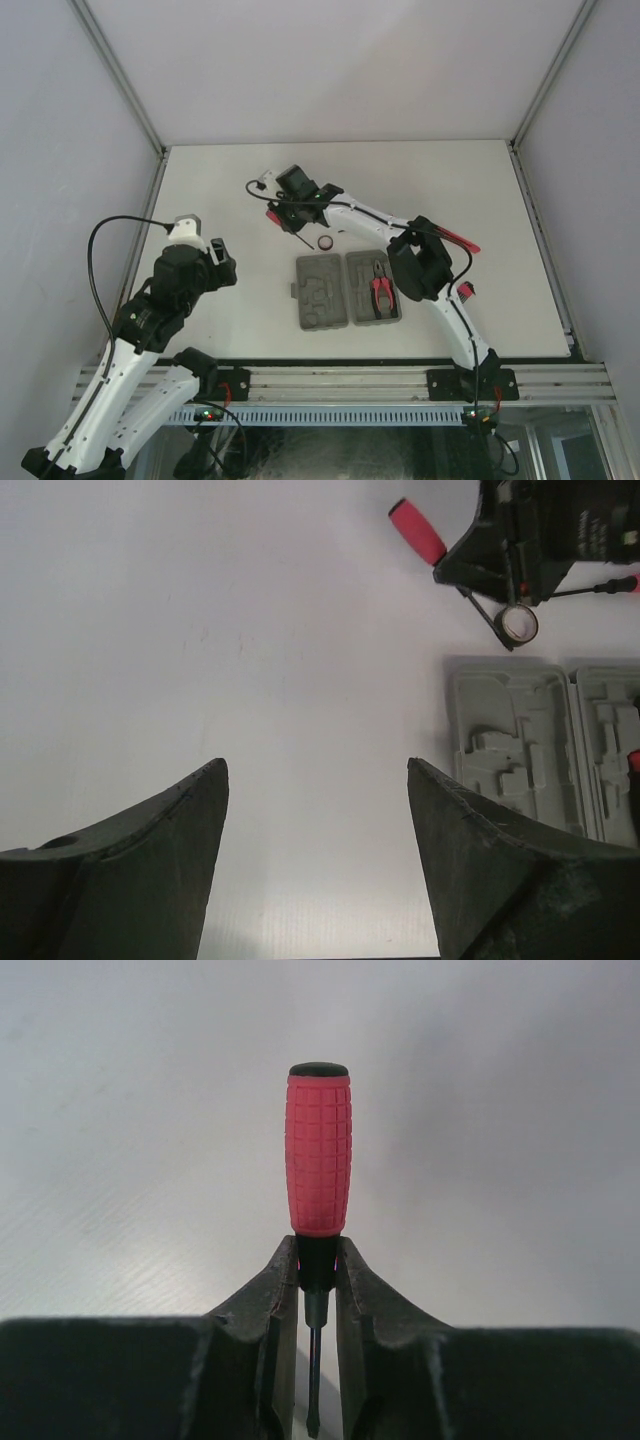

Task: Sort the tools into containers
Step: Pick up the screwdriver from the center of the board.

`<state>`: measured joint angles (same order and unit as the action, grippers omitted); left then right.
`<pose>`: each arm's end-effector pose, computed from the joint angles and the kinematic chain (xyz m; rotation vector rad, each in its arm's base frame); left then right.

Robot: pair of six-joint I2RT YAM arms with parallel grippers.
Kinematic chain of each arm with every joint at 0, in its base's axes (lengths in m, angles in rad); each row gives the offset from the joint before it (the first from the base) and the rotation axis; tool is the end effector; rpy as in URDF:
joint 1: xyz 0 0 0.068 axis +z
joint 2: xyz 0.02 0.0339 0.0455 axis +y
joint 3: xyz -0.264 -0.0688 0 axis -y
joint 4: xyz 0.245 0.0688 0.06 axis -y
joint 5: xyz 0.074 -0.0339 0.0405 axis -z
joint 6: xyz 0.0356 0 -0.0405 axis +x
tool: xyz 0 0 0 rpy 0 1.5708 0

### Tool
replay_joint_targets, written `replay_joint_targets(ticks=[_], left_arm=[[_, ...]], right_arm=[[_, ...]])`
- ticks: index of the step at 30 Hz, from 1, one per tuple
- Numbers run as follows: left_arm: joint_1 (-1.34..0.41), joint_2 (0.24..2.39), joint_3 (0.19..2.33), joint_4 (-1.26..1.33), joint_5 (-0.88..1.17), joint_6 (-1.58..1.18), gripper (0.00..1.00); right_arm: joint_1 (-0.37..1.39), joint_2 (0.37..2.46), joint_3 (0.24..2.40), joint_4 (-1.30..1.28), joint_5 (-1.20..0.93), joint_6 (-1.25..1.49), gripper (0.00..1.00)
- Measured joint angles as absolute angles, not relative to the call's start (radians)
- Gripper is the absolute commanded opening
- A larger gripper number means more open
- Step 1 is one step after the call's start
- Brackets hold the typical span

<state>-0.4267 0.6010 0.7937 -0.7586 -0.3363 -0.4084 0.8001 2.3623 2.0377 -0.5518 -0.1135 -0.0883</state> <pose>0.1160 -0.0398 0.3109 -0.1763 2.0973 -0.1418 0.3657 0.3824 0.1937 -1.1173 2.2284 0.4469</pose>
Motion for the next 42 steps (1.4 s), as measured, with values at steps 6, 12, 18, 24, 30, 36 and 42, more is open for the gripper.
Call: replay_joint_targets(ticks=[6,12,18,24,30,36,42], left_arm=[[-0.427,0.572,0.794,-0.752,-0.293,-0.408,0.84],[-0.427,0.496,0.794,-0.722,-0.254,-0.408,0.89],[-0.427,0.427,0.793,-0.693,-0.181,-0.408,0.91],[-0.427,0.356,0.793,-0.666,-0.142,-0.442,0.91],[-0.427,0.355,0.789,-0.635,-0.073,-0.506,0.91],[-0.427,0.374,0.755,-0.527,0.048,-0.58,0.92],[-0.427,0.468,0.751,-0.426,0.179,-0.645,0.91]], right_arm=[[0.798,2.229,1.983,-0.461,-0.113,-0.091,0.0],[0.79,2.047,1.805,-0.364,-0.125,-0.07,0.0],[0.785,1.849,1.536,-0.28,-0.141,0.01,0.0],[0.799,1.642,1.312,-0.252,-0.12,0.08,0.0],[0.826,1.464,1.137,-0.211,-0.106,0.148,0.0],[0.865,1.353,0.978,-0.124,-0.106,0.289,0.0],[0.903,1.278,0.887,-0.031,-0.114,0.427,0.0]])
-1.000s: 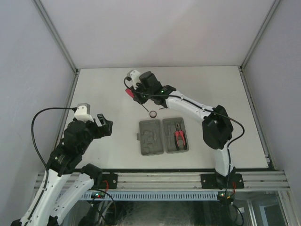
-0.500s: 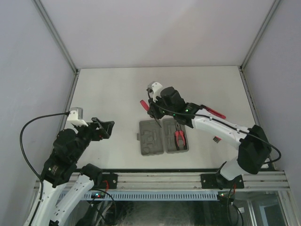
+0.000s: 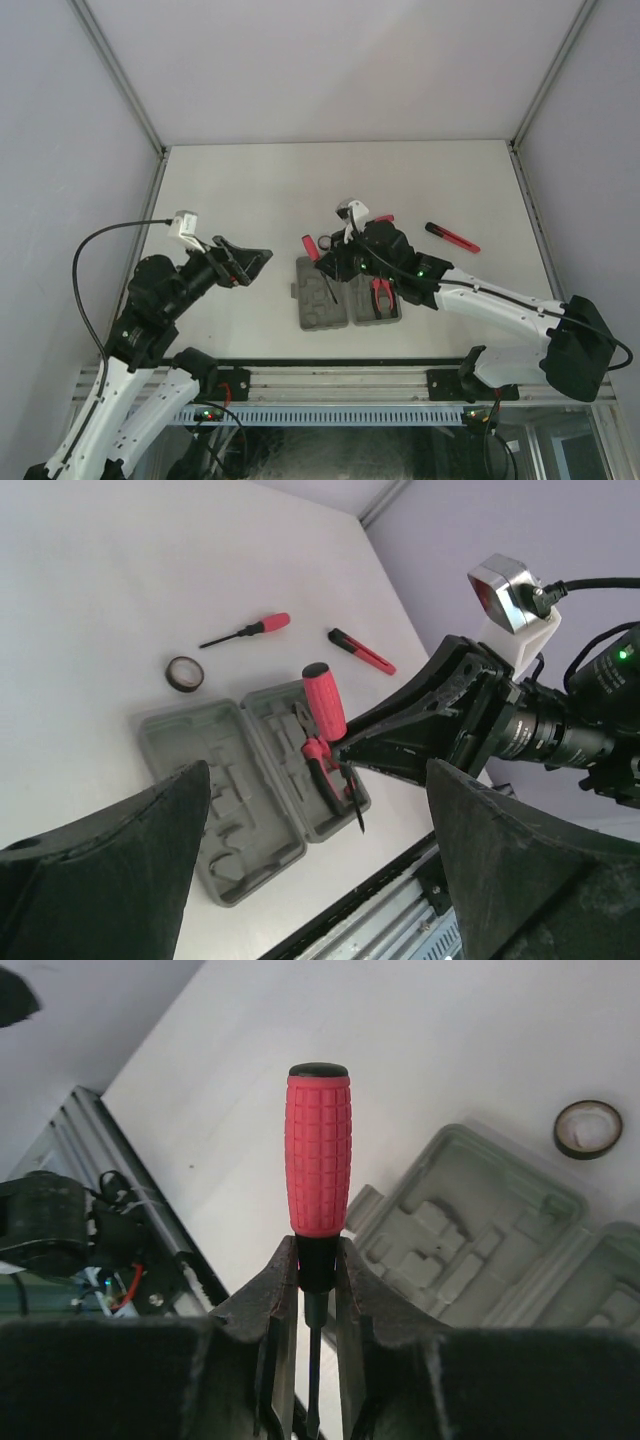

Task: Sort the tools into containers
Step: Pick up the screwdriver from the center of the board.

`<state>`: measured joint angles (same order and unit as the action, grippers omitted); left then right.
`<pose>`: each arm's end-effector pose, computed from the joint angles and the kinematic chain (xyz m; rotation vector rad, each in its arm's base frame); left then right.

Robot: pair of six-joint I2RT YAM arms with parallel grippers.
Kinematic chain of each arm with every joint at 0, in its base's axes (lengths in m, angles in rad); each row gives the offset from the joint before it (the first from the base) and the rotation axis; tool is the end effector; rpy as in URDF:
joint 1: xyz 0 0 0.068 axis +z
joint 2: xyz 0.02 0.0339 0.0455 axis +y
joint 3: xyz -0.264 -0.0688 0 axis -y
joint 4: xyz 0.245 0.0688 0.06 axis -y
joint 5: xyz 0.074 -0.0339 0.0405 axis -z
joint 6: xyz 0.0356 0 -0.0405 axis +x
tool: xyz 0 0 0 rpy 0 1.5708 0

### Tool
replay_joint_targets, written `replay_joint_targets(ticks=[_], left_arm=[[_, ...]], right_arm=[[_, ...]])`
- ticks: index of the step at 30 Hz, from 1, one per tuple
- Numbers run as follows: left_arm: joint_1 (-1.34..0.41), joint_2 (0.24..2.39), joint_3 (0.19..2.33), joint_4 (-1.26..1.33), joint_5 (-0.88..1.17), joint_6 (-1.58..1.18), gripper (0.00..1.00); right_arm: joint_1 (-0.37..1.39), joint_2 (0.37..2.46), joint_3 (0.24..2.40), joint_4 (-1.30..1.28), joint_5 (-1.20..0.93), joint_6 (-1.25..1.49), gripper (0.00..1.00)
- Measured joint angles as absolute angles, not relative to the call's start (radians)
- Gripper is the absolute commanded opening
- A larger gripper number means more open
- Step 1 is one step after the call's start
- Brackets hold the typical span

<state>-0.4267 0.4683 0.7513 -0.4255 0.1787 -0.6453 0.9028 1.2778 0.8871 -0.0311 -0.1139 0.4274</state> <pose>0.0983 -0.0516 0.3432 -0.0574 1.8040 -0.9352 0.1783 0.2325 0.2836 -0.5760 2.0446 0.9433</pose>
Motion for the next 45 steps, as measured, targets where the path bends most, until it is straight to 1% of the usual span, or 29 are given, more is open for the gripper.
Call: replay_joint_targets(ticks=[5,13,17,25,41,45], left_arm=[[-0.455,0.492,0.742,-0.366,0.221,-0.688,0.91],[-0.627,0.525,0.699,-0.292,0.195,-0.736,0.91],[-0.682,0.551,0.699,-0.258,0.169,-0.744,0.92],[-0.7,0.556,0.699,-0.221,0.15,-0.749,0.93],[-0.705,0.535,0.673,-0.181,0.149,-0.75,0.93],[-0.713,0.542,0.669,-0.173,0.149,-0.751,0.91]], right_arm=[[0.927,1.226,0.849,0.019,-0.115,0.495,0.0],[0.938,1.182,0.823,0.075,-0.132,0.561,0.0],[0.939,1.182,0.823,0.114,-0.166,0.585,0.0],[0.952,1.182,0.823,0.186,-0.216,0.601,0.0],[0.971,1.182,0.823,0.202,-0.244,0.599,0.0],[0.977,1.182,0.823,0.22,-0.247,0.599,0.0]])
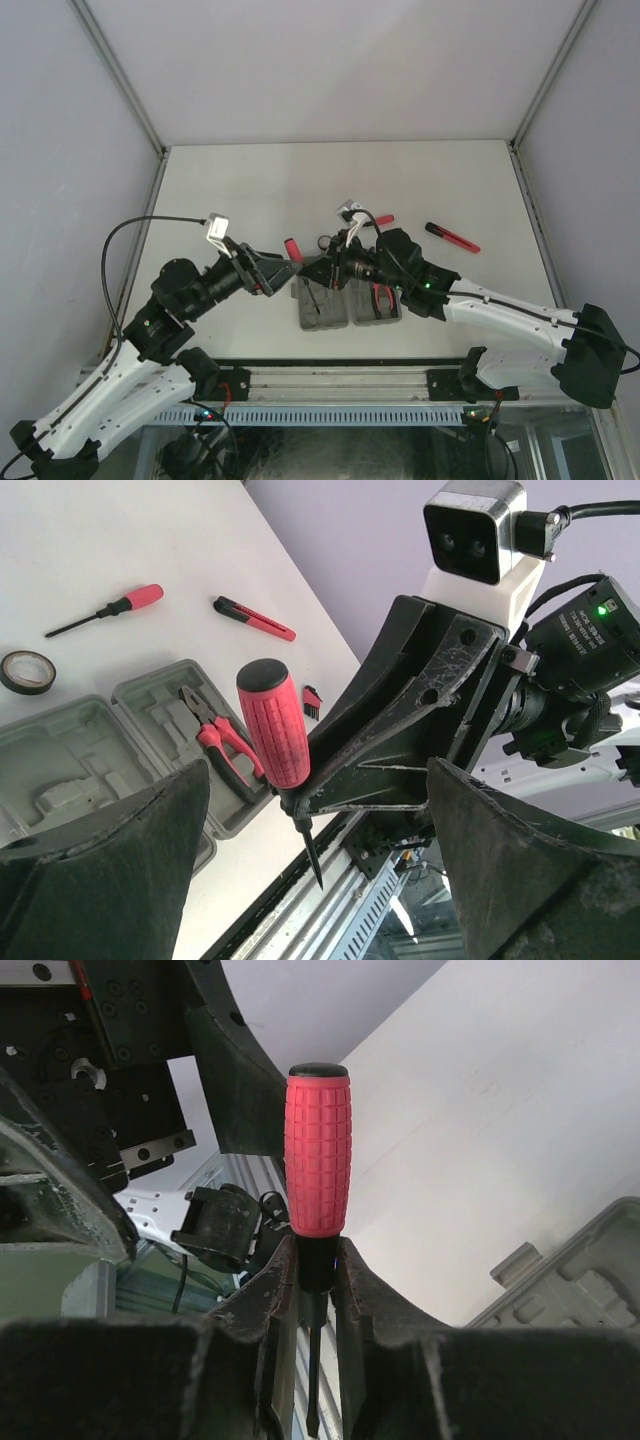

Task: Sort the tools into containers
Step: Pick up the screwdriver from the center of the board.

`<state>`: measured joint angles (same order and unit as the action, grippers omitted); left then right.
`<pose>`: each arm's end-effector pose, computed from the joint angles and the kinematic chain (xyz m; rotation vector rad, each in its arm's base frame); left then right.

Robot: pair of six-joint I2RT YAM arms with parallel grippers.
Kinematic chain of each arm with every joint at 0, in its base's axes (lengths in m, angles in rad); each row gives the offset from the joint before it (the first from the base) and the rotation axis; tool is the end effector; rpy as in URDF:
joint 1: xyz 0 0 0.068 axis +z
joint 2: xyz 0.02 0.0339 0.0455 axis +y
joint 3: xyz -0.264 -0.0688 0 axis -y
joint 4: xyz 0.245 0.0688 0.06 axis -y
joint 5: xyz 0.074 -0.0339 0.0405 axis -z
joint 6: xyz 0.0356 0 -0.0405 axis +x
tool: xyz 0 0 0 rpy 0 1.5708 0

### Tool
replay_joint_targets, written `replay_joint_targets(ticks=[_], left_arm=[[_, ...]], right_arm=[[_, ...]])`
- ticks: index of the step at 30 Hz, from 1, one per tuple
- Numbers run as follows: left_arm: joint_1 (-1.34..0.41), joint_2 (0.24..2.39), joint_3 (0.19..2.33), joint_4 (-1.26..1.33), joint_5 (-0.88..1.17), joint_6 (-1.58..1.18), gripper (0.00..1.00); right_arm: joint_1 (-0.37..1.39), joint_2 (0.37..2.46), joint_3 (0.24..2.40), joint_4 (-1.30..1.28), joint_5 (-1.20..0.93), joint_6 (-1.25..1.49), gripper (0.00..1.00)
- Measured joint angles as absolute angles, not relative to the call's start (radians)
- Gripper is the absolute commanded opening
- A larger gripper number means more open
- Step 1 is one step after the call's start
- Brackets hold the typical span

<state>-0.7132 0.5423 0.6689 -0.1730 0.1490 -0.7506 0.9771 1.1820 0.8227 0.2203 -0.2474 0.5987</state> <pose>0.1012 -0.0946 0.3351 0.0926 1.7647 -1.2224 0.1482 0.2352 0.3128 -0.5592 1.8274 1.3382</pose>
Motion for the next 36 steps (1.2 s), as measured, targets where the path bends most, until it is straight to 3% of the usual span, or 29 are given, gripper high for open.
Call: replay_joint_targets(ticks=[5,21,36], left_arm=[[-0.718,0.548,0.667,-0.162,0.138,-0.757,0.82],[-0.725,0.521,0.667,-0.158,0.07,-0.76,0.7],[-0.725,0.522,0.647,-0.171,0.05,-0.768,0.35]], right_arm=[[0.991,1.184,0.823,0.23,-0.26,0.598,0.0],[0.997,1.237,0.823,0.299,-0.311,0.598,0.0],[0.997,1.236,0.823,0.303,-0.321,0.598,0.0]])
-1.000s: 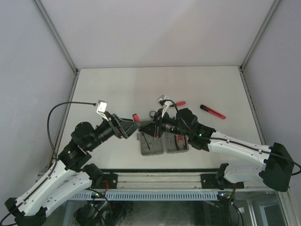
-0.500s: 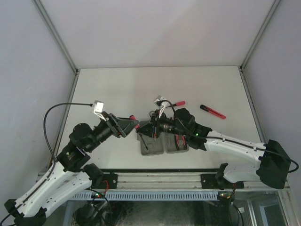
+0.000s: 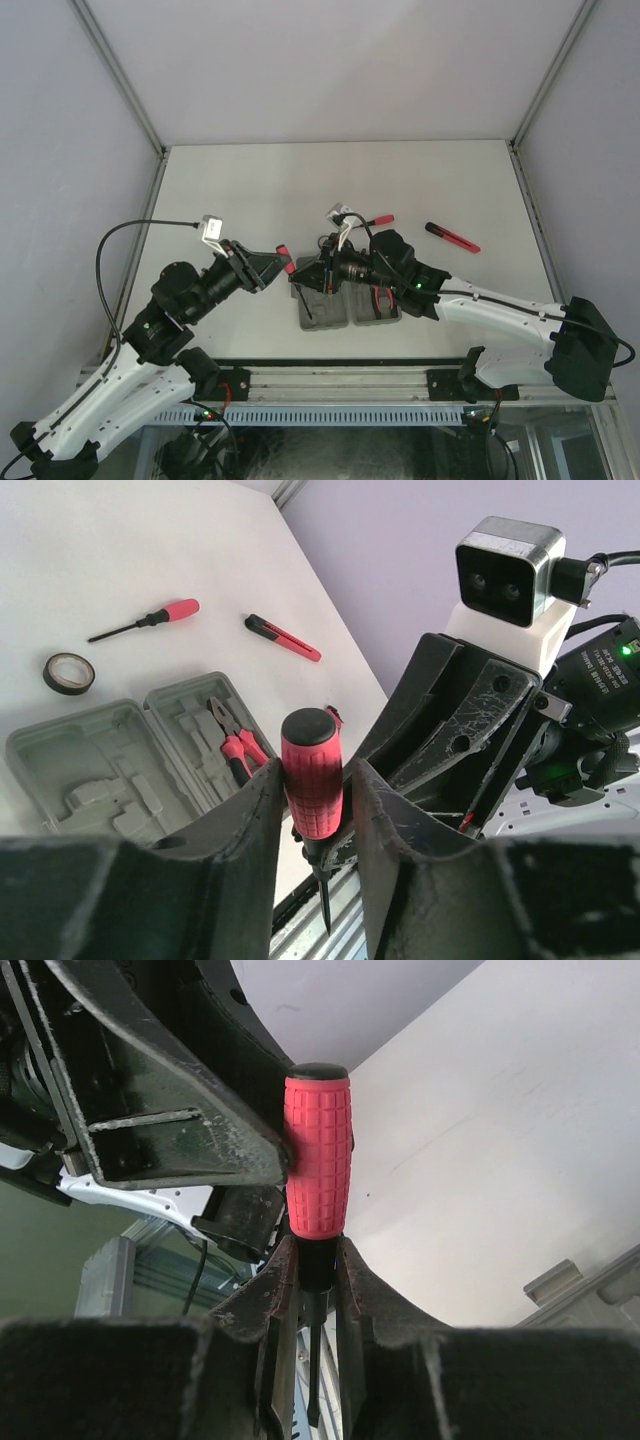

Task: Sort the tools into containers
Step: Pick up the screwdriver from the center of the board.

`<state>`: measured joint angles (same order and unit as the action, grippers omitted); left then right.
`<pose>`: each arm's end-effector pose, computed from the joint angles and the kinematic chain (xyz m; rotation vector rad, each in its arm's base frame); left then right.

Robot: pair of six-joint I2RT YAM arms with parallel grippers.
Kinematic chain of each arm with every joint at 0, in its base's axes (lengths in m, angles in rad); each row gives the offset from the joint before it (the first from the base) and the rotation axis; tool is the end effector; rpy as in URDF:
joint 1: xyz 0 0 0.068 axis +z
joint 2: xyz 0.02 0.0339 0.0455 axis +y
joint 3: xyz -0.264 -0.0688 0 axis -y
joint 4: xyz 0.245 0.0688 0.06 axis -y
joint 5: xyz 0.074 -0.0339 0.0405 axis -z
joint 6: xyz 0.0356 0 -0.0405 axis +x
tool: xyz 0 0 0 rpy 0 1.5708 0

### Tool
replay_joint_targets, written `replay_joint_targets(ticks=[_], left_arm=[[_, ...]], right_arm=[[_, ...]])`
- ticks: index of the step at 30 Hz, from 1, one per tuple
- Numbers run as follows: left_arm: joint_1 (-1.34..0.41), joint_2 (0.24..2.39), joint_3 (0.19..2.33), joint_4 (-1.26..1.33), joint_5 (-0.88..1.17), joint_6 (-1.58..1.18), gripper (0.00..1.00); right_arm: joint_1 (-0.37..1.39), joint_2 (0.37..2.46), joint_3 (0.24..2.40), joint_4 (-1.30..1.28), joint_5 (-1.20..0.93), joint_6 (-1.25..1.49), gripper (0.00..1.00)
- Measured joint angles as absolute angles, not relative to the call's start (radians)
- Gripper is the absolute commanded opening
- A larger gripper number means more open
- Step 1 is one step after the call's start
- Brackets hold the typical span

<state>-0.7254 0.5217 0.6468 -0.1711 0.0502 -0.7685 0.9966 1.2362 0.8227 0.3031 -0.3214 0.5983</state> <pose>0.1007 -0.0917 0.3301 0.0042 1.7533 -1.1696 0.1475 0.2487 0.3075 -0.6403 1.7915 1.4194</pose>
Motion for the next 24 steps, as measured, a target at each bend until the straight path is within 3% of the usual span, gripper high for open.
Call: replay_joint_targets(ticks=[20,24], left_arm=[[-0.725,0.529,0.647,-0.182,0.035,-0.779,0.01],[-0.725,0.529,0.647,-0.183,0.035,-0.779,0.0]], right_arm=[[0.998,1.236,0.823,0.294,-0.318,0.598,0.0],[0.998,1.236,0.823,0.292,-0.316,0.598,0.21]])
